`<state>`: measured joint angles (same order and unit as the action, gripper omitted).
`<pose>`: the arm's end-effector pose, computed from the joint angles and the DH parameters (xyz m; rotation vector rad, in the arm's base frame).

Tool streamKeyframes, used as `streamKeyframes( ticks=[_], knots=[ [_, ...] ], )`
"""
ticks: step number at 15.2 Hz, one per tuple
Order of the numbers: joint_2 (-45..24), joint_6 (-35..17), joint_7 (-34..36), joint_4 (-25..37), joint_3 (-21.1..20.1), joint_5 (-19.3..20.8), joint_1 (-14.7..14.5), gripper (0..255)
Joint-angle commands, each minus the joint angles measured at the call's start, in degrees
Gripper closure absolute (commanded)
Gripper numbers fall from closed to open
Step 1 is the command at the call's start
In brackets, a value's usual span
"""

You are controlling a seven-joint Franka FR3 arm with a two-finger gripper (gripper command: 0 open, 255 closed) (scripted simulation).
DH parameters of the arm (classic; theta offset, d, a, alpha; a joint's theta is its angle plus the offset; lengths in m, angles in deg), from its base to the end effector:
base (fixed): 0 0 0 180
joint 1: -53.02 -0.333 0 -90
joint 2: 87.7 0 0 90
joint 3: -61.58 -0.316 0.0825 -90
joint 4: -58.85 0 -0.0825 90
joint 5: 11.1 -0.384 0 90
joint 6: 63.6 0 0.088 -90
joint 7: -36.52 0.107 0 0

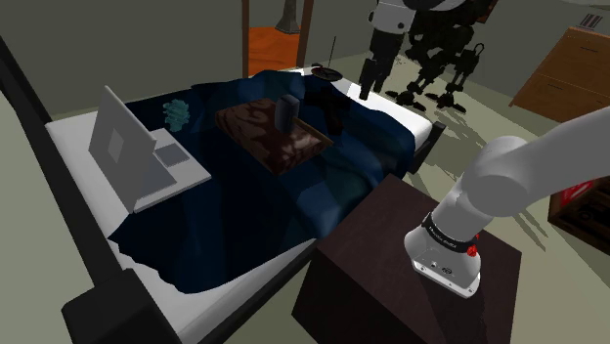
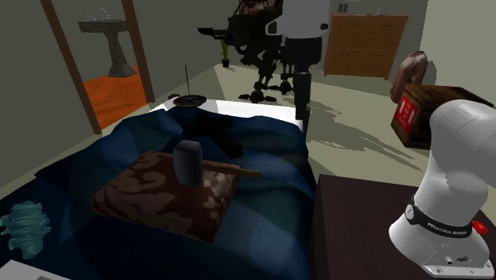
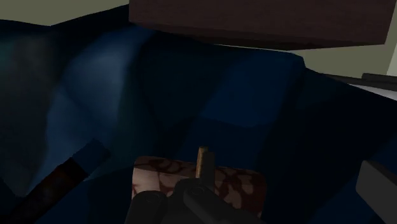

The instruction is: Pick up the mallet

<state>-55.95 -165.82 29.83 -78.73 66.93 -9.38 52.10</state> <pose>0.3758 -0.0350 0.5064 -3.1129 -0.0969 0.0977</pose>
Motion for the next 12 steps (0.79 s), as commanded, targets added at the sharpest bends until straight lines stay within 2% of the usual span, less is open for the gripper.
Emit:
streamKeyframes(
  ticks=[1, 12],
  knots=[
    [-3.84, -3.53, -0.23, 0.61, 0.55, -0.13, 0.07, 0],
    [-27.21, -19.42, -1.91, 8.81, 2.72, -3.19, 0.01, 0]
  ],
)
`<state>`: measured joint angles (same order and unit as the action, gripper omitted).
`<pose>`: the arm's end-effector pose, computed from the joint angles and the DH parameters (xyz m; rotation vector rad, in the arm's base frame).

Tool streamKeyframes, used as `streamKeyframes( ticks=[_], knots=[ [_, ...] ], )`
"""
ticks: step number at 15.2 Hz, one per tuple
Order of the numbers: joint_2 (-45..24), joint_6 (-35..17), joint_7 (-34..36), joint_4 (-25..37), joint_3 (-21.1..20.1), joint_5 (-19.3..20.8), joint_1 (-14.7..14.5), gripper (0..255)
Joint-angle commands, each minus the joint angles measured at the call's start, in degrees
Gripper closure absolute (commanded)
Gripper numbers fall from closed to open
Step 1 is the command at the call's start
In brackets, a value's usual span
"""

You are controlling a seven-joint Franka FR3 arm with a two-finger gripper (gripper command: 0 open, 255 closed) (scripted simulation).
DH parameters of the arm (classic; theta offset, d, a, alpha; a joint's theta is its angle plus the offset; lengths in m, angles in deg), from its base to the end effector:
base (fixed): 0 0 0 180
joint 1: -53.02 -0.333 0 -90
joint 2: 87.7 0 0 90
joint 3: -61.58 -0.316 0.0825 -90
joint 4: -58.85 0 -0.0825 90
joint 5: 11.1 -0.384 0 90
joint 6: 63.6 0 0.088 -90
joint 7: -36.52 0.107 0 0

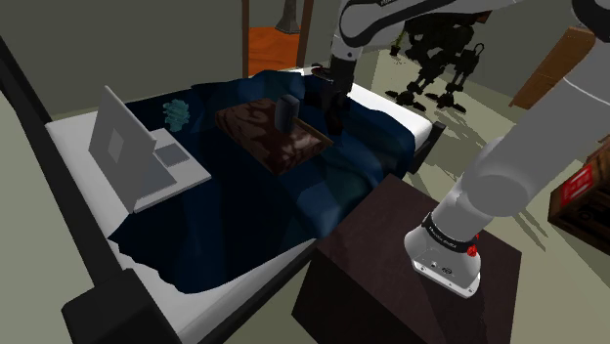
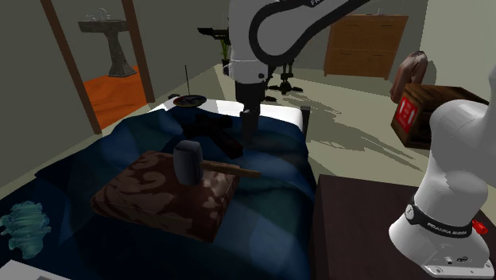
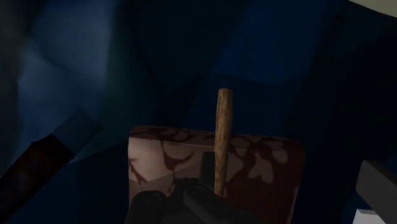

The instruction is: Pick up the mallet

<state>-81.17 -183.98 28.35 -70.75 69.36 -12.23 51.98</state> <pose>0.4924 -0.0579 0.4044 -3.1027 -0.0245 0.0675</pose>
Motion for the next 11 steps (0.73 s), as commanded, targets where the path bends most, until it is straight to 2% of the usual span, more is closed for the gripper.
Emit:
streamKeyframes(
  ticks=[1, 11],
  knots=[
    [-4.2, -2.31, -0.67, 2.04, 0.41, -0.79, 0.17, 0],
    [-26.52, -8.73, -3.06, 18.28, 0.4, -5.87, 1.77, 0]
  ],
)
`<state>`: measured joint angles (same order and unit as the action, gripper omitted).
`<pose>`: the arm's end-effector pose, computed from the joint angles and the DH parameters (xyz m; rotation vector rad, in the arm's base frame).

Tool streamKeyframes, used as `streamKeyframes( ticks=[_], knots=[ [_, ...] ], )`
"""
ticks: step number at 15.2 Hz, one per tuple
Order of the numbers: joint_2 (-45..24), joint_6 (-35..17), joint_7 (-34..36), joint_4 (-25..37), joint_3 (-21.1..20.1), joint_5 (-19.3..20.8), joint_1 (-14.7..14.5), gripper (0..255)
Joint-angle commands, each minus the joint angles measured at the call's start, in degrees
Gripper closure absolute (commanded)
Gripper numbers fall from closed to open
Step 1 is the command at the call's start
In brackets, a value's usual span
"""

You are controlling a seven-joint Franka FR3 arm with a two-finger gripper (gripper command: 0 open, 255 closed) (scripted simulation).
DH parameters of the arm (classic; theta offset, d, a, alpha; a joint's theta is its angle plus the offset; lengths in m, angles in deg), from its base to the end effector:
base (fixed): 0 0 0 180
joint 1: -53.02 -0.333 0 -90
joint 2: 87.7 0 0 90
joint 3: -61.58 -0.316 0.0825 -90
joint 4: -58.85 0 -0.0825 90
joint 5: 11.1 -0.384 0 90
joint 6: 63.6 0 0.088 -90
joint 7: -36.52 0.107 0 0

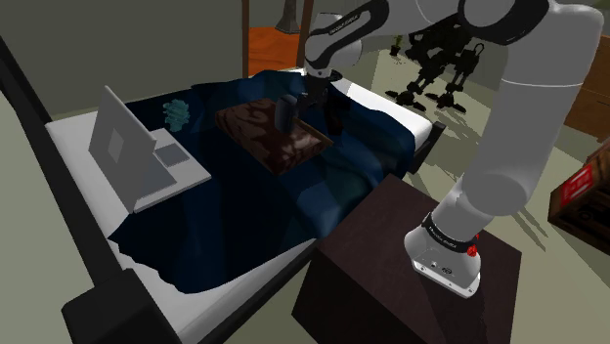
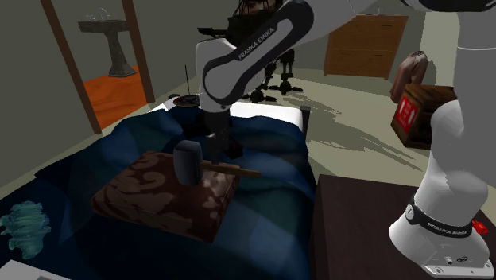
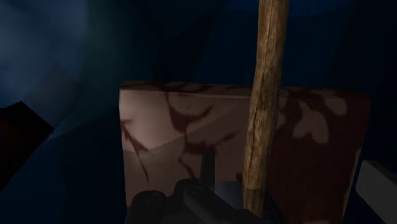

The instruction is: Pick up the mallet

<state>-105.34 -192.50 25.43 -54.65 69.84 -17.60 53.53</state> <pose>0.5957 -0.0856 0.3101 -3.0924 0.0408 0.0411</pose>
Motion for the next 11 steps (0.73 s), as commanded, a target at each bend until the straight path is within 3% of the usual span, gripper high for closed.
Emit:
streamKeyframes(
  ticks=[1, 11],
  knots=[
    [-4.6, -0.44, -0.29, 4.23, -0.19, -0.94, 0.5, 0],
    [-8.49, -4.99, -1.06, 3.53, -0.7, -1.9, 0.84, 0]
  ],
)
